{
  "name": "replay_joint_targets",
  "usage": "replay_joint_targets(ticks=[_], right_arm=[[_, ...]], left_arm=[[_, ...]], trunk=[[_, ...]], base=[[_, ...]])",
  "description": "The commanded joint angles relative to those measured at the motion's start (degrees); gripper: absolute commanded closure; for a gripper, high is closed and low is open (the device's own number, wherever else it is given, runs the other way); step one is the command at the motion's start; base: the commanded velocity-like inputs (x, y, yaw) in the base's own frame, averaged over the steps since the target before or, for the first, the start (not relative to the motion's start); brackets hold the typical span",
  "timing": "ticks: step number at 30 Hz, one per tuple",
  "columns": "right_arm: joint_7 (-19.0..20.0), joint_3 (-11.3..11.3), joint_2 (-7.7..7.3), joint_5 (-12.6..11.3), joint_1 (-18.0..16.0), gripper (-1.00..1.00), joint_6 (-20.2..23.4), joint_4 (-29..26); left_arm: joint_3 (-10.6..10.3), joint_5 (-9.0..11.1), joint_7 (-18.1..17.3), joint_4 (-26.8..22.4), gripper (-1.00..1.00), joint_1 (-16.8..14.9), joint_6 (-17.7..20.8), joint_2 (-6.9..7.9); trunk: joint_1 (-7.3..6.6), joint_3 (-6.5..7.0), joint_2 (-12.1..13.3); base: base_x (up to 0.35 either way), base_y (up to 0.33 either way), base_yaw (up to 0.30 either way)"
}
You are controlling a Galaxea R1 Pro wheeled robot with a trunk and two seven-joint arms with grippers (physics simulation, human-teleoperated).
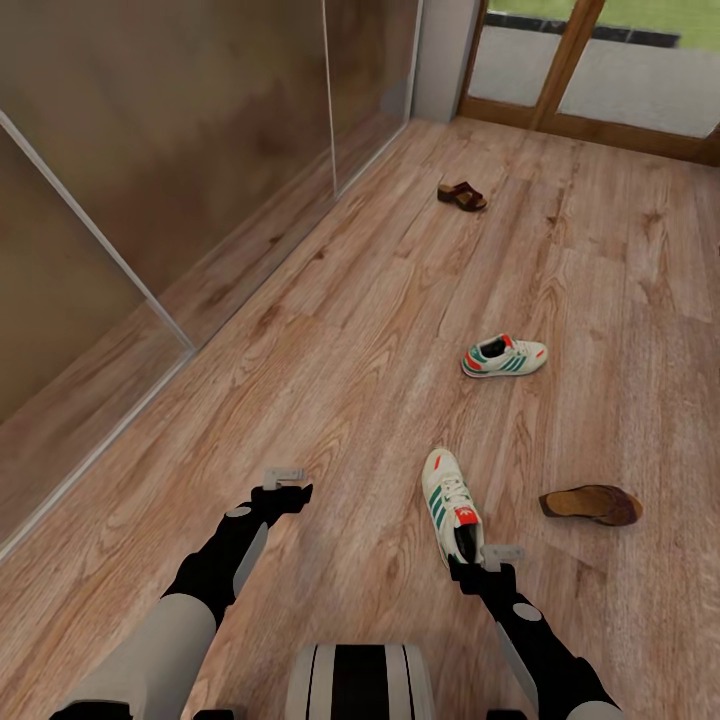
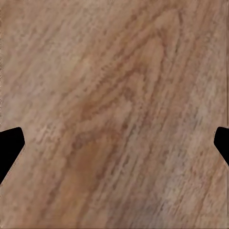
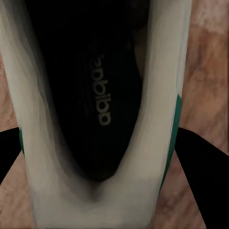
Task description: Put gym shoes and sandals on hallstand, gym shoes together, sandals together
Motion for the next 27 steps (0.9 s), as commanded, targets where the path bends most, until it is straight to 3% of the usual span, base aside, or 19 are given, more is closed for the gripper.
replay_joint_targets(ticks=[1, 23, 27], right_arm=[[0.04, -0.03, 0.0, -0.06, -0.01, 1.0, -0.17, 0.03], [-0.07, -0.01, 0.28, 0.09, -0.01, 1.0, 0.0, -0.07], [-0.11, -0.01, 0.35, 0.11, -0.01, 1.0, 0.16, -0.5]], left_arm=[[0.02, 0.02, -0.17, -0.11, -1.0, 0.0, 0.33, 0.0], [-0.08, 0.08, -0.35, -0.02, -1.0, 0.0, 0.33, -0.05], [-0.27, 0.15, -0.39, 0.09, -1.0, 0.0, 0.33, -0.71]], trunk=[[-0.03, 0.2, 0.0], [-0.6, 5.07, 0.3], [-0.7, 5.96, 0.35]], base=[[0.0, 0.0, 0.0], [0.0, 0.0, 0.0], [0.0, 0.0, 0.0]])
